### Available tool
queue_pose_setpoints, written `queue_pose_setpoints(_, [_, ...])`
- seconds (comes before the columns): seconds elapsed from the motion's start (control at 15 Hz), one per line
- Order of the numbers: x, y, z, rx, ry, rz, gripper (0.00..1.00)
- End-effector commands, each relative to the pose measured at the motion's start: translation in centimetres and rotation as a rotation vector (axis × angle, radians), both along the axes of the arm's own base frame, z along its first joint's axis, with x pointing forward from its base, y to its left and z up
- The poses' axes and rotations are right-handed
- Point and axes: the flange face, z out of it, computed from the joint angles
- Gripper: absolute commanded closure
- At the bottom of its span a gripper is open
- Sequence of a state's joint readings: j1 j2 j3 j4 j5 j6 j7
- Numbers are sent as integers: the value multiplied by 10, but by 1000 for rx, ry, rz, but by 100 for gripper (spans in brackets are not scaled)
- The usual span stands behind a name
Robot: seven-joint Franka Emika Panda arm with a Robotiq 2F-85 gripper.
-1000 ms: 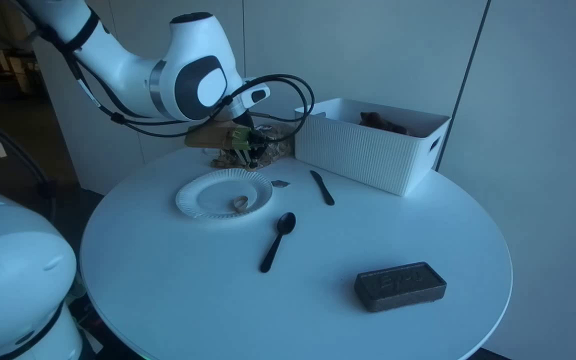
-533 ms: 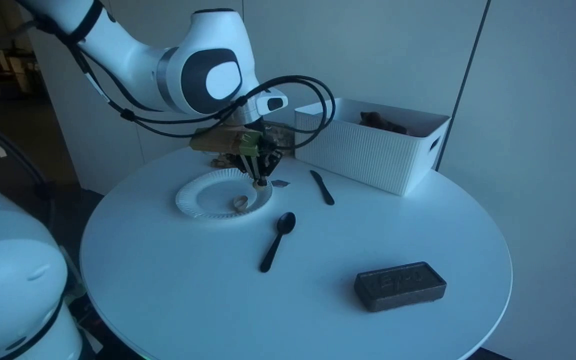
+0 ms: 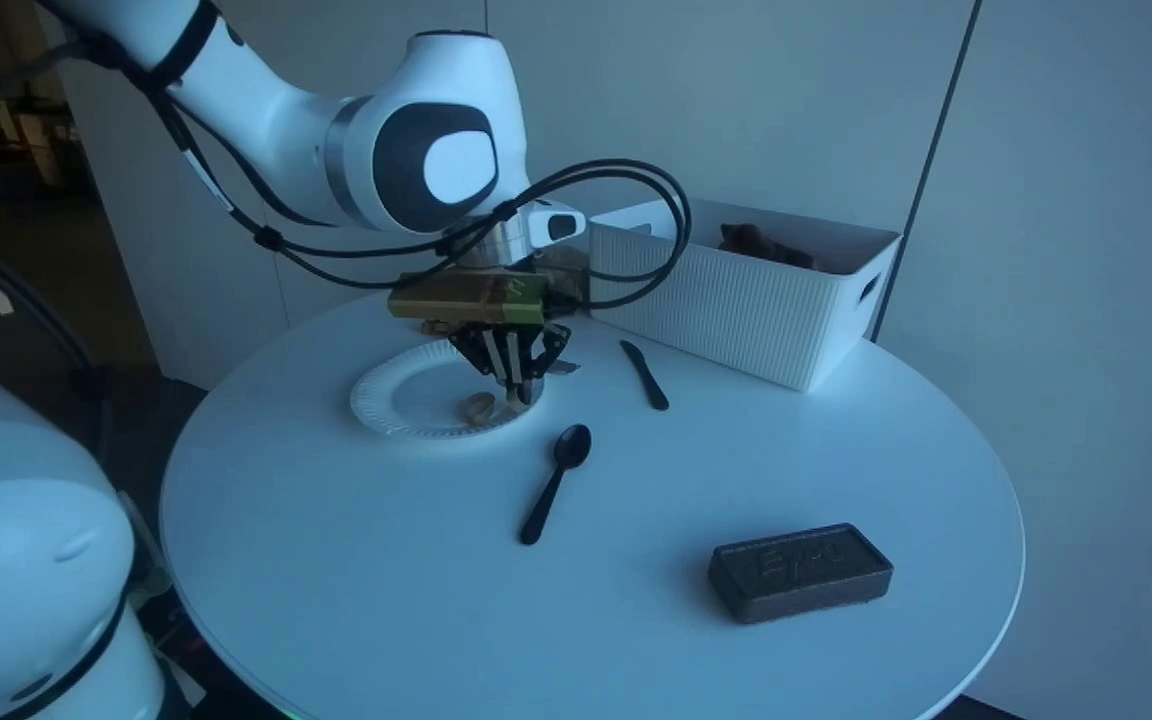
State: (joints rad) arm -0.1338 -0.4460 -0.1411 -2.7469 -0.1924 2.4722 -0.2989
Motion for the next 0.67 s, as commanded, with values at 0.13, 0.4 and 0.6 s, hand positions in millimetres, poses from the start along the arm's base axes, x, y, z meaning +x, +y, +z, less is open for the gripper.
queue_pose_setpoints(0.13, [-8,0,7,27,32,82,55])
queue_pose_setpoints(0.4, [-13,5,12,58,51,154,23])
queue_pose_setpoints(0.6, [-17,9,15,78,72,195,2])
